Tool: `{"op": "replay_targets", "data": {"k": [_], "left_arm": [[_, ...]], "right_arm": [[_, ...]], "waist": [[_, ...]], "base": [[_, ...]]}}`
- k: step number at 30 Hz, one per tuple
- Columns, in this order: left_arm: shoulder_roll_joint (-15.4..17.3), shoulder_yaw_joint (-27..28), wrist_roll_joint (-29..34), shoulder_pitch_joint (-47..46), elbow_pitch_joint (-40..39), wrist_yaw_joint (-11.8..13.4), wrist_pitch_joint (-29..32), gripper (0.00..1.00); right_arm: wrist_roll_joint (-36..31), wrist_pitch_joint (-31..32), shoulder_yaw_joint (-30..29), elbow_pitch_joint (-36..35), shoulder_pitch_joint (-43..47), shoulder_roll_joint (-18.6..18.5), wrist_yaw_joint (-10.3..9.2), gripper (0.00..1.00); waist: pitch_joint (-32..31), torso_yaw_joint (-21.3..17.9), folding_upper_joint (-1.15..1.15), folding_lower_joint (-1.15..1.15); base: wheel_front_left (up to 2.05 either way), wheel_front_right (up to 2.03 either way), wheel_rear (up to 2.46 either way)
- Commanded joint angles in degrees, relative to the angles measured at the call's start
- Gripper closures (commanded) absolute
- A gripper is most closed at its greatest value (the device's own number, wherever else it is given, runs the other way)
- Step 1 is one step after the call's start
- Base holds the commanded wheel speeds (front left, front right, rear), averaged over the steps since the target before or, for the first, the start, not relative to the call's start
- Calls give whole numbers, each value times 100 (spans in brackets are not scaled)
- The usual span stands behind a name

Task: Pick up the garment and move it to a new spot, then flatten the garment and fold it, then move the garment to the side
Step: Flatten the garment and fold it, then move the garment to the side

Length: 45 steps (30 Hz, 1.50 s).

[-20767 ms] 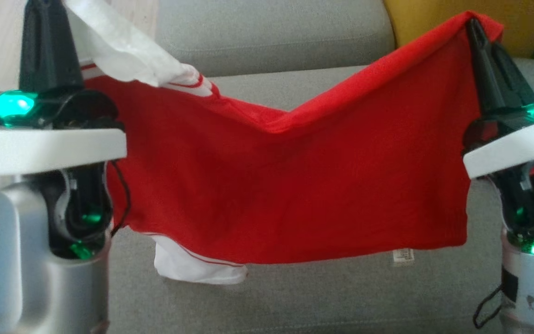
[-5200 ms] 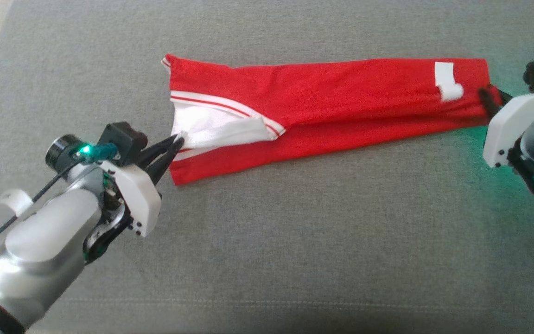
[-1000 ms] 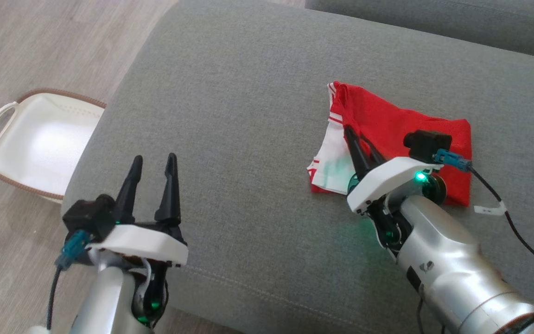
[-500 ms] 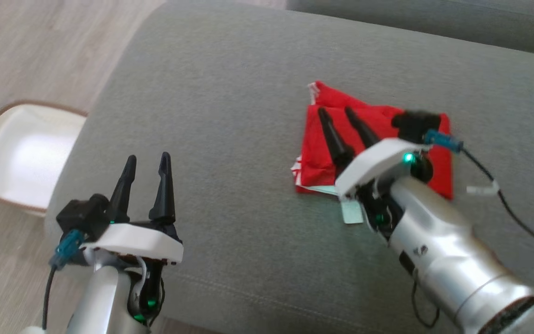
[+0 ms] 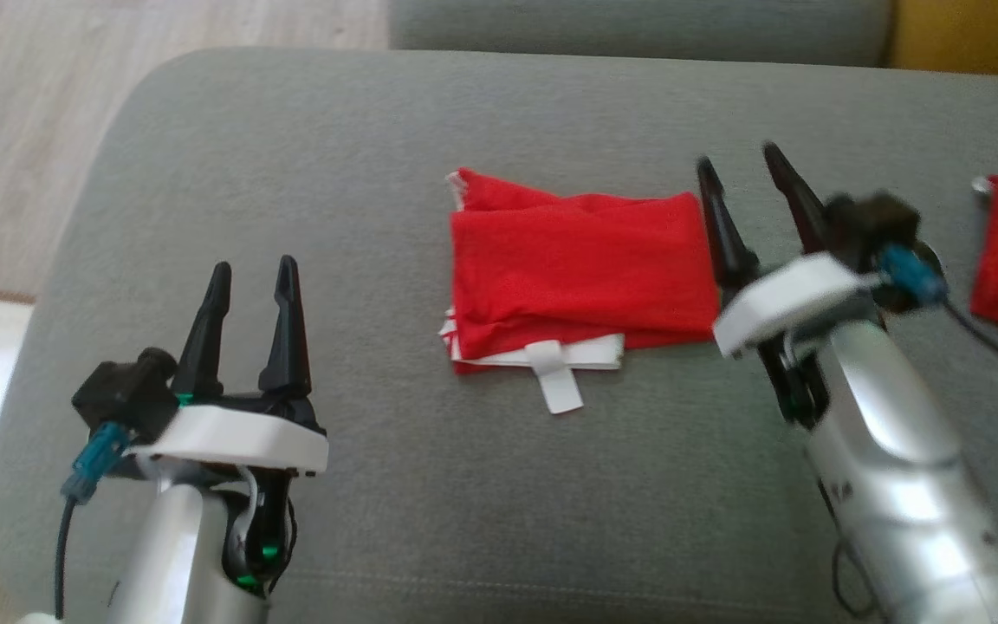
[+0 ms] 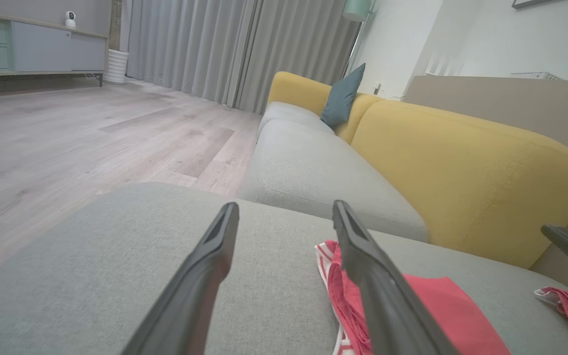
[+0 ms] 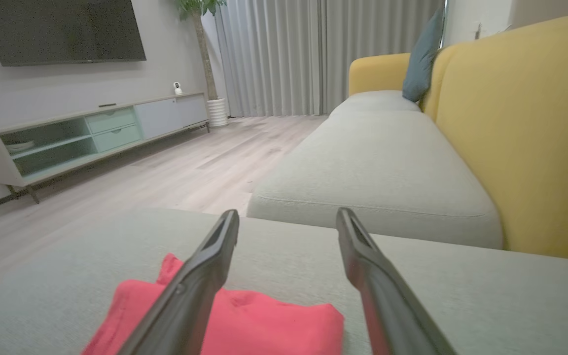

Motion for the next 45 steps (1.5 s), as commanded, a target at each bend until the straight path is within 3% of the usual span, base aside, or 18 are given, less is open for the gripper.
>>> {"op": "replay_targets", "data": {"k": [1,8,14,23,31,45], "left_arm": [[74,215,50,-317,-237,29,-29,0],[74,207,93,-267,-281,27,-29,0],[74,254,108,-177,-259,49,-29,0],[74,271,134,-250,-282,12,-29,0],[74,44,118,-334,-214,-62,-29,0],[74,-182,-35,-541,-177,-71,-29,0]], "right_arm": [[-130,-62,19,-259,18,61,37,0],[-1144,-62,-874,-1312,993,125,37,0],[-1281,-62,-1164,-1661,1417,169,37,0],[-1031,-2,-1128,-1838,1545,174,37,0],[-618,246,-1041,-1414,1347,175,37,0],[-336,527,-829,210,387,175,37,0]], "waist": [[-37,-136,0,0],[-20,-442,0,0],[50,-540,0,0],[163,-471,0,0],[448,-145,0,0],[932,467,0,0]], "base": [[0,0,0],[0,0,0],[0,0,0],[0,0,0],[0,0,0],[0,0,0]]}}
